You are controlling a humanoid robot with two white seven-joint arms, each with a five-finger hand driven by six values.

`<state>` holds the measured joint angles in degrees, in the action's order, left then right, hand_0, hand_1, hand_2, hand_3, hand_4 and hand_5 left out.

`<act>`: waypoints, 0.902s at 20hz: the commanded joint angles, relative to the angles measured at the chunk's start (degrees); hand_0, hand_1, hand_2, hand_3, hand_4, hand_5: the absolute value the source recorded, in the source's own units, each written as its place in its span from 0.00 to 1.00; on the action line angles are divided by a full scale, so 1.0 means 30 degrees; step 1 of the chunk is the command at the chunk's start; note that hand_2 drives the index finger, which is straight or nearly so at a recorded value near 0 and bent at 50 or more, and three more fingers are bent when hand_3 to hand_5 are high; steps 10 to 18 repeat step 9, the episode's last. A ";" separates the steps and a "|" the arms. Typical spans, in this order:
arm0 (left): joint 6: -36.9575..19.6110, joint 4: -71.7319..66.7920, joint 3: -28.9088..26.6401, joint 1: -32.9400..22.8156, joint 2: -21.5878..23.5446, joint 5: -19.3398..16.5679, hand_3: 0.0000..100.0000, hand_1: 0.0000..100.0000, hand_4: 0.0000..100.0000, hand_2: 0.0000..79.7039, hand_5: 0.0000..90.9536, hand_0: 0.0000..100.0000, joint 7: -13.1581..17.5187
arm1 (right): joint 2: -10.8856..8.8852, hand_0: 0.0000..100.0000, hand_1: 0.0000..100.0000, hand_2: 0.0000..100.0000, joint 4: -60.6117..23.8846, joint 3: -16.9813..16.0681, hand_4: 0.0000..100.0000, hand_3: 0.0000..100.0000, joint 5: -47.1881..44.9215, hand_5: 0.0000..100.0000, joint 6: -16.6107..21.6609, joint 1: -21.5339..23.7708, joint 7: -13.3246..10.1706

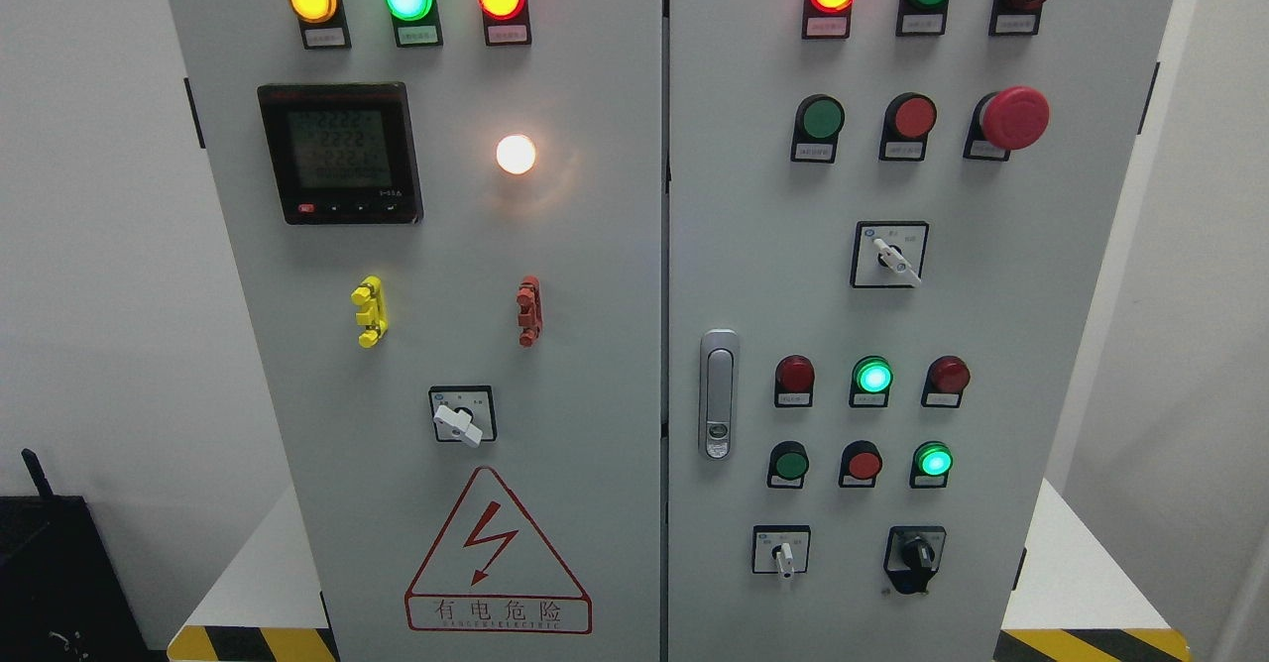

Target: Turn on light switch 1

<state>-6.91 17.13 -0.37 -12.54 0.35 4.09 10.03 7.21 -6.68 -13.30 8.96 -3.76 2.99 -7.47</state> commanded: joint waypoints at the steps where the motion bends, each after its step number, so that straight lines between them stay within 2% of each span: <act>1: 0.0049 -0.1959 0.0444 0.0313 -0.0350 0.0042 0.00 0.10 0.00 0.00 0.00 0.38 -0.0032 | 0.0000 0.30 0.00 0.00 0.0001 0.0009 0.00 0.00 0.0000 0.00 -0.0005 -0.0002 0.0000; 18: 0.0430 -0.2048 0.0796 0.0342 -0.0350 0.0042 0.00 0.10 0.00 0.00 0.00 0.38 0.0055 | 0.0000 0.30 0.00 0.00 0.0001 -0.0020 0.00 0.00 0.0000 0.00 -0.0005 -0.0002 0.0000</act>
